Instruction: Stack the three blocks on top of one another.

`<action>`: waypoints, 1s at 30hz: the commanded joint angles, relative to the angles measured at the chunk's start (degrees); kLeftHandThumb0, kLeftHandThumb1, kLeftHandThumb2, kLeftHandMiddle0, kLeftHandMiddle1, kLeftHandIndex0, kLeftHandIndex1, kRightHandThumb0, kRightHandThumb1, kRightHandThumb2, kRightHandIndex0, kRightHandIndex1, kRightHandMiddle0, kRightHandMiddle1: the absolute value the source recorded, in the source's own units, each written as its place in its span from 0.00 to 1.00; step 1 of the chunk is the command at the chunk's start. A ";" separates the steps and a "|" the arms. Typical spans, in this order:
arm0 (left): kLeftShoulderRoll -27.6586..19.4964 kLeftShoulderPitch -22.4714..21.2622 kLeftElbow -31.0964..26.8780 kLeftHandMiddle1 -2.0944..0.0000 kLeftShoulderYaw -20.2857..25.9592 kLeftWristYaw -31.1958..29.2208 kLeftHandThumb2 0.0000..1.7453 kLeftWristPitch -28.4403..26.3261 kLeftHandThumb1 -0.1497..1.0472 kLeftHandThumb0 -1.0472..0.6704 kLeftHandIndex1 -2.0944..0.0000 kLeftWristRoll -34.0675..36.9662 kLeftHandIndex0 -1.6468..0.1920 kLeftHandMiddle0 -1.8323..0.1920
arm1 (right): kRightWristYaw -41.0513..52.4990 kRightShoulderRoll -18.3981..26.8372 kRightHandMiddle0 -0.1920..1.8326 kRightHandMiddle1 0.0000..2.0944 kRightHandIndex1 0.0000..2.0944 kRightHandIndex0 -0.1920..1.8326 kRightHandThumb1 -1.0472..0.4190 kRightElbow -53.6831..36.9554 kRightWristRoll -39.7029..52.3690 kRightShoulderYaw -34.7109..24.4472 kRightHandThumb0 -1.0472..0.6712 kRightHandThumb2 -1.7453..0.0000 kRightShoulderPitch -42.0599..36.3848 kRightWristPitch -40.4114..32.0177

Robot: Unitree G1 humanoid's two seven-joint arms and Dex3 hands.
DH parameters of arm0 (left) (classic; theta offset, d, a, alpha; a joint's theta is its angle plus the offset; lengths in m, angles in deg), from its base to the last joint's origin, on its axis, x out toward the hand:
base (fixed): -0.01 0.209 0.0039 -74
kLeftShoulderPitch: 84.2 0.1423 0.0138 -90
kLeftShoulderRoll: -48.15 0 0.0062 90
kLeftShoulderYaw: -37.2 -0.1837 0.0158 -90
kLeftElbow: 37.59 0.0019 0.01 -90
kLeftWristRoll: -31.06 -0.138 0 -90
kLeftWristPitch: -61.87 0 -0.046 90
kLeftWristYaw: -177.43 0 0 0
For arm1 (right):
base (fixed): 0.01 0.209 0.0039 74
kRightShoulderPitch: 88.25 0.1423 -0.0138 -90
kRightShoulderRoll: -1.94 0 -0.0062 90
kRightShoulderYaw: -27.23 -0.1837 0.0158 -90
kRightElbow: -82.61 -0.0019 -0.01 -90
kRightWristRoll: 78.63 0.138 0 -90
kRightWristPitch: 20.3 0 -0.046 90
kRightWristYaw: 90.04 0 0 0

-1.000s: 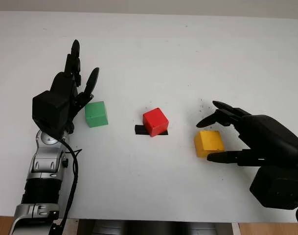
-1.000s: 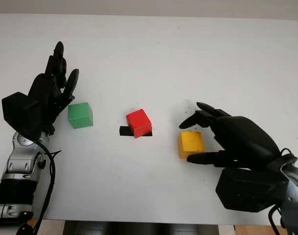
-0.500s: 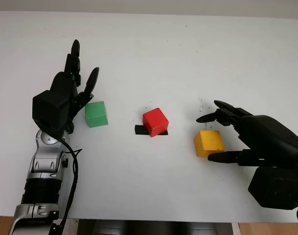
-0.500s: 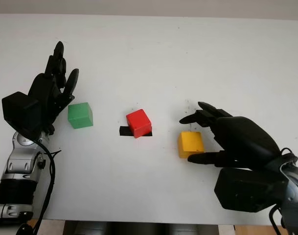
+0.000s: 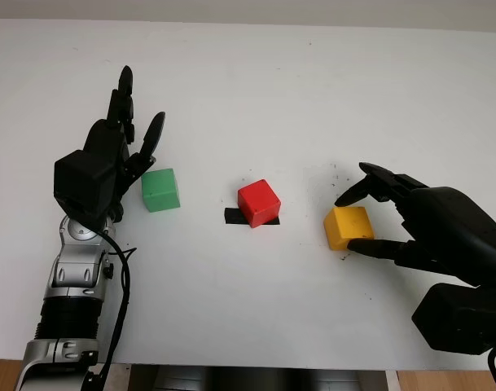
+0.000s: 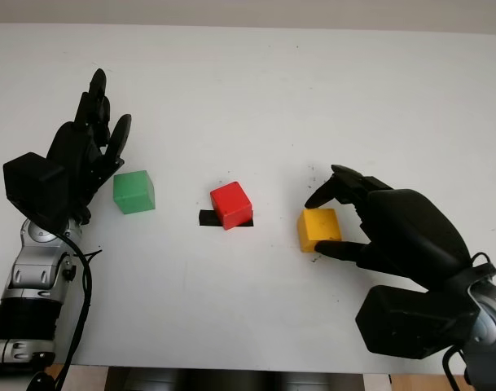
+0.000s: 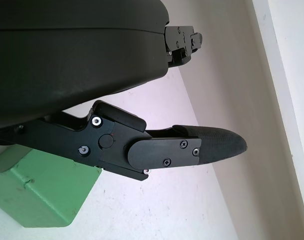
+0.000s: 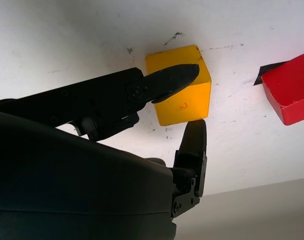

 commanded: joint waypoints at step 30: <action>-0.27 -0.14 -1.05 0.97 -0.09 0.23 0.27 0.03 1.00 0.15 0.97 -0.23 0.96 0.99 | 10.01 0.12 0.32 0.54 0.03 0.30 0.09 -2.04 19.53 -2.71 0.40 0.97 25.13 -25.25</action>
